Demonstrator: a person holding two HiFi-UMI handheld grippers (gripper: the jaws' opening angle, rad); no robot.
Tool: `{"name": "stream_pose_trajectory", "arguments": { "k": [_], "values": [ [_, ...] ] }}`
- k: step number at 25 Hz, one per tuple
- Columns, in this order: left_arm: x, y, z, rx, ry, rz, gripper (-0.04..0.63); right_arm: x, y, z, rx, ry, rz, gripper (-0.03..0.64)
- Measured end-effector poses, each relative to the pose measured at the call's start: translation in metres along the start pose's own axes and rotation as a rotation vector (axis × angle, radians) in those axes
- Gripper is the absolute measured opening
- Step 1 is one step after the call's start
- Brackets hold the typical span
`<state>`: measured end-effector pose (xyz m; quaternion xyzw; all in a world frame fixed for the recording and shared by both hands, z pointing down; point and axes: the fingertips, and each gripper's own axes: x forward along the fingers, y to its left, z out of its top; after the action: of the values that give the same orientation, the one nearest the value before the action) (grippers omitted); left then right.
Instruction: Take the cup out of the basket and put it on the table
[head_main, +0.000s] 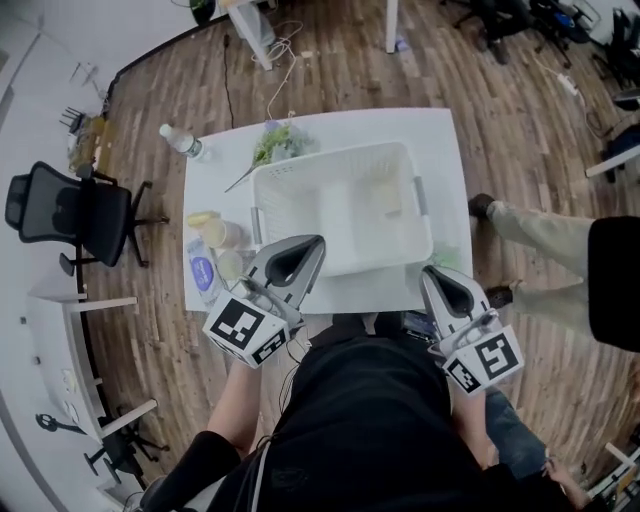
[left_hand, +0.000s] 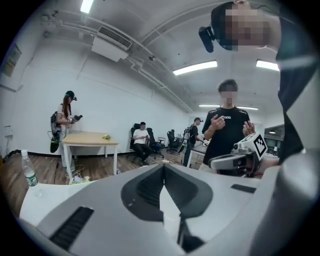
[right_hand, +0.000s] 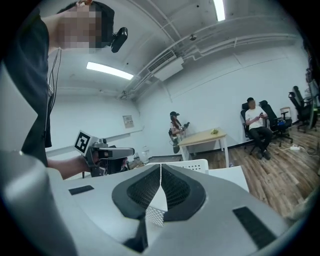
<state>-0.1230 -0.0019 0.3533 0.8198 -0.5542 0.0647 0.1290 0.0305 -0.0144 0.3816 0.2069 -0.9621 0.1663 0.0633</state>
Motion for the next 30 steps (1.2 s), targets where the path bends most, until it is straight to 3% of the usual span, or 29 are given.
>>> {"name": "stream_pose_trajectory", "arguments": {
  "k": [9,18,25,30],
  "values": [
    [0.048,-0.044,-0.002,0.047,0.005,-0.176,0.011,-0.026,-0.021,0.003,0.016,-0.032,-0.129,0.026],
    [0.070,-0.049,-0.009,0.068,0.034,-0.216,0.009,-0.042,-0.028,0.006,0.027,-0.045,-0.199,0.026],
    [0.089,-0.037,-0.027,0.118,0.142,-0.209,0.011,-0.043,-0.031,0.009,0.028,-0.047,-0.208,0.026],
    [0.116,-0.018,-0.054,0.179,0.286,-0.239,0.012,-0.044,-0.032,0.009,0.032,-0.052,-0.219,0.026]
  ]
}}
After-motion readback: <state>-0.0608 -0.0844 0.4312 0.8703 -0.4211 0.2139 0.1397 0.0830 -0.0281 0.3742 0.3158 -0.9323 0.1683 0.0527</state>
